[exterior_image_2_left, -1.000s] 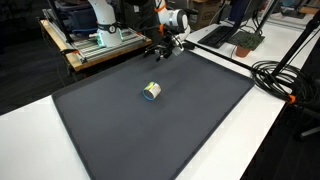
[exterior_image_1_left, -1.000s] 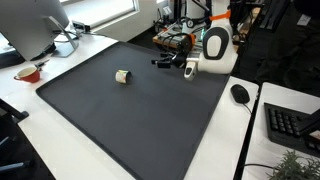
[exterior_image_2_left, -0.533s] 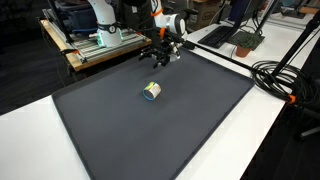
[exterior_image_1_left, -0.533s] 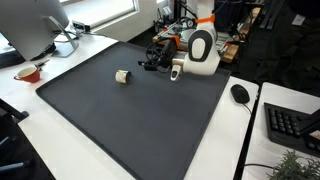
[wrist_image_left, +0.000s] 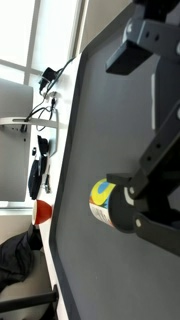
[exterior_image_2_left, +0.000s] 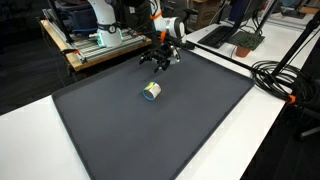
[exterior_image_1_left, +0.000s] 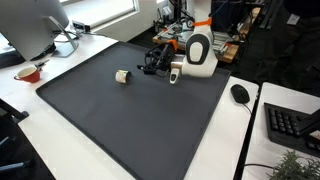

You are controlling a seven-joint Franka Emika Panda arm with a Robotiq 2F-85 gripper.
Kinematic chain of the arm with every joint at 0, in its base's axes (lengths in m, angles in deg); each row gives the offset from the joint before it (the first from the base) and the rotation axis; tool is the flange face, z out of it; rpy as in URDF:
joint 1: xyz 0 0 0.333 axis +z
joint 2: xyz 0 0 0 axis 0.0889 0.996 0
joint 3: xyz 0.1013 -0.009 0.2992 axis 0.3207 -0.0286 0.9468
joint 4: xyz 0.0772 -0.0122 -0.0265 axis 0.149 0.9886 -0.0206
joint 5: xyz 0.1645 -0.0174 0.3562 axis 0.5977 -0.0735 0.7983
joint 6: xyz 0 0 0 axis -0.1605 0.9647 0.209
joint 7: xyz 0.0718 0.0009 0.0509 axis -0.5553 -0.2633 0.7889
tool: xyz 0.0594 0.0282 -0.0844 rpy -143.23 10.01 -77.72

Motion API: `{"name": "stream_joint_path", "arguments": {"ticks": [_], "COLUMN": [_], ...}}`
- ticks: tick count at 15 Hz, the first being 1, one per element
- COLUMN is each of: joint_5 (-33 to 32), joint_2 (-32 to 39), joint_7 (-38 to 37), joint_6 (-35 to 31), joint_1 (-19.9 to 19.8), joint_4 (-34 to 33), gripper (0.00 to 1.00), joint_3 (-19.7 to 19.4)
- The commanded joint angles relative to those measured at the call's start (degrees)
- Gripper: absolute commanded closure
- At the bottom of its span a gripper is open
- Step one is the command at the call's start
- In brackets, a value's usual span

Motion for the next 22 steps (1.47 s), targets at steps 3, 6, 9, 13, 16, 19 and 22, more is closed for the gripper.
{"name": "stream_joint_path", "arguments": {"ticks": [3, 6, 9, 13, 16, 19, 22], "joint_5": [-6.69, -7.88, -9.34, -10.64, -11.43, -10.92, -10.62], "joint_2": [5.41, 5.48, 5.93, 5.81, 5.09, 4.94, 5.14], "joint_7": [1.87, 2.51, 3.73, 8.72, 14.83, 20.36, 23.86], "joint_6": [-3.05, -3.89, -4.23, -4.16, -4.64, -4.6, -4.63], "joint_1": [-2.72, -3.27, -3.13, -3.27, -3.29, -3.43, -3.81], "joint_4": [-3.79, -4.09, -4.0, -3.66, -3.26, -3.48, -3.98], "gripper": [0.19, 0.36, 0.41, 0.28, 0.17, 0.09, 0.08], "joint_3": [-1.7, -1.71, -1.78, -2.13, -2.09, -2.2, -2.48]}}
